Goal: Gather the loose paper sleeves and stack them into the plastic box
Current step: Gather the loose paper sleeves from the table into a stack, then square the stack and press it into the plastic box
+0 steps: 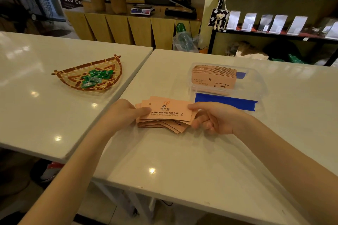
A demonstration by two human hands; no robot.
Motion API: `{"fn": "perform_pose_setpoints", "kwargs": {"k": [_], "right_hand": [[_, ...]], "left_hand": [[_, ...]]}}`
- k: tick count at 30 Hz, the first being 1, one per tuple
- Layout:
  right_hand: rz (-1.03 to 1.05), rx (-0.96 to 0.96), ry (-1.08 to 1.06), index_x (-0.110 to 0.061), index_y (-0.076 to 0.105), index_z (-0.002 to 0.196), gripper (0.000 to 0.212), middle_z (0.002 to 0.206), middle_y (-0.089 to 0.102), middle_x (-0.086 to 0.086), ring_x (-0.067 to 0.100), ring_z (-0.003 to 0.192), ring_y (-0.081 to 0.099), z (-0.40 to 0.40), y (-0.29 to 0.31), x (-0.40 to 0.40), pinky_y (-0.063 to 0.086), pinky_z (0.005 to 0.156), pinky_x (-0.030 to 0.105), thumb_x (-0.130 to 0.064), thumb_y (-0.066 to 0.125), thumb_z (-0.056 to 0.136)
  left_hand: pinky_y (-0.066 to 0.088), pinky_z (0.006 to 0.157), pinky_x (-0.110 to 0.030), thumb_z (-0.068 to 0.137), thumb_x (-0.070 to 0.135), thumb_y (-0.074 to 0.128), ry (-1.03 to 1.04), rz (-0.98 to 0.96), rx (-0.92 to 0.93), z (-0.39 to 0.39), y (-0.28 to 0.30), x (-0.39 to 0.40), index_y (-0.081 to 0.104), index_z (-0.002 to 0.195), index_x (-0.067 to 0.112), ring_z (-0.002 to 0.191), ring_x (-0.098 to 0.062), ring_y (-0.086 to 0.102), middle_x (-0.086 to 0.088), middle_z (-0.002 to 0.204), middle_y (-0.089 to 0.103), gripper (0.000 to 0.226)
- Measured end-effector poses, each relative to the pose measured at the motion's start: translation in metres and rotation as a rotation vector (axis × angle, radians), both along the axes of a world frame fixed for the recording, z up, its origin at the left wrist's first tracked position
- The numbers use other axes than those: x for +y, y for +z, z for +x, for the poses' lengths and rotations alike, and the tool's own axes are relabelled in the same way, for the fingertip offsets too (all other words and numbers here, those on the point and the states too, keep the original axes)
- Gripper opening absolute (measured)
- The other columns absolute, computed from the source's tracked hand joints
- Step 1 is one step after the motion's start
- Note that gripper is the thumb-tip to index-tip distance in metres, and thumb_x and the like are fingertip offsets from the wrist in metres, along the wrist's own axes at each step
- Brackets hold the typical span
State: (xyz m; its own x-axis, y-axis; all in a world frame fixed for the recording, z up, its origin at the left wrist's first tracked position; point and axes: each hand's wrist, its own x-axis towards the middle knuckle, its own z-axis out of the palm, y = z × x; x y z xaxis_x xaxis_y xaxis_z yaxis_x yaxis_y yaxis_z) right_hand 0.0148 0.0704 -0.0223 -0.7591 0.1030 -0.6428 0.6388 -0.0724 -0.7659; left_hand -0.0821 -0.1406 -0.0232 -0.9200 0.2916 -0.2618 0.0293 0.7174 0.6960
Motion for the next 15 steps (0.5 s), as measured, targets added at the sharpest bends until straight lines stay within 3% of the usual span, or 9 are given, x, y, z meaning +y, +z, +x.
{"fn": "perform_pose_setpoints", "kwargs": {"k": [5, 7, 10, 13, 15], "right_hand": [[-0.041, 0.022, 0.004, -0.009, 0.067, 0.098, 0.033, 0.043, 0.054, -0.002, 0.006, 0.027, 0.031, -0.0015, -0.0022, 0.0002, 0.023, 0.029, 0.014, -0.035, 0.063, 0.078], [-0.031, 0.024, 0.073, -0.012, 0.068, 0.089, 0.031, 0.041, 0.048, -0.003, 0.006, 0.027, 0.027, -0.0020, -0.0015, -0.0020, 0.019, 0.030, 0.014, -0.040, 0.062, 0.077], [0.037, 0.029, 0.185, -0.014, 0.067, 0.077, 0.031, 0.038, 0.043, -0.004, 0.005, 0.028, 0.023, -0.0027, 0.0009, -0.0074, 0.015, 0.034, 0.017, -0.045, 0.061, 0.076], [0.137, 0.087, 0.228, -0.013, 0.069, 0.084, 0.032, 0.041, 0.041, -0.003, 0.007, 0.031, 0.023, -0.0031, 0.0025, -0.0063, 0.016, 0.036, 0.020, -0.043, 0.064, 0.074], [0.205, 0.138, 0.246, -0.016, 0.070, 0.090, 0.031, 0.047, 0.050, -0.003, 0.007, 0.035, 0.027, -0.0002, 0.0045, -0.0036, 0.019, 0.037, 0.019, -0.040, 0.067, 0.072]], "left_hand": [[0.028, 0.053, -0.029, 0.075, 0.044, 0.064, 0.001, 0.005, -0.025, -0.0040, -0.0006, 0.0010, 0.069, 0.087, -0.006, 0.061, -0.018, 0.044, -0.014, 0.073, 0.052, 0.052], [0.028, 0.053, -0.028, 0.075, 0.042, 0.064, -0.011, 0.032, -0.042, -0.0034, 0.0002, 0.0001, 0.069, 0.088, -0.006, 0.058, -0.017, 0.042, -0.011, 0.067, 0.050, 0.050], [0.031, 0.054, -0.027, 0.075, 0.042, 0.065, -0.044, 0.060, -0.080, -0.0026, 0.0006, -0.0005, 0.070, 0.091, -0.003, 0.059, -0.017, 0.043, -0.013, 0.077, 0.055, 0.048], [0.031, 0.055, -0.026, 0.074, 0.044, 0.064, -0.083, 0.057, -0.110, -0.0029, 0.0033, -0.0032, 0.070, 0.090, -0.001, 0.060, -0.017, 0.043, -0.013, 0.074, 0.055, 0.048], [0.036, 0.059, -0.025, 0.073, 0.043, 0.066, -0.123, 0.069, -0.132, -0.0027, 0.0055, -0.0045, 0.070, 0.084, 0.009, 0.064, -0.016, 0.048, -0.009, 0.078, 0.062, 0.036]]}}
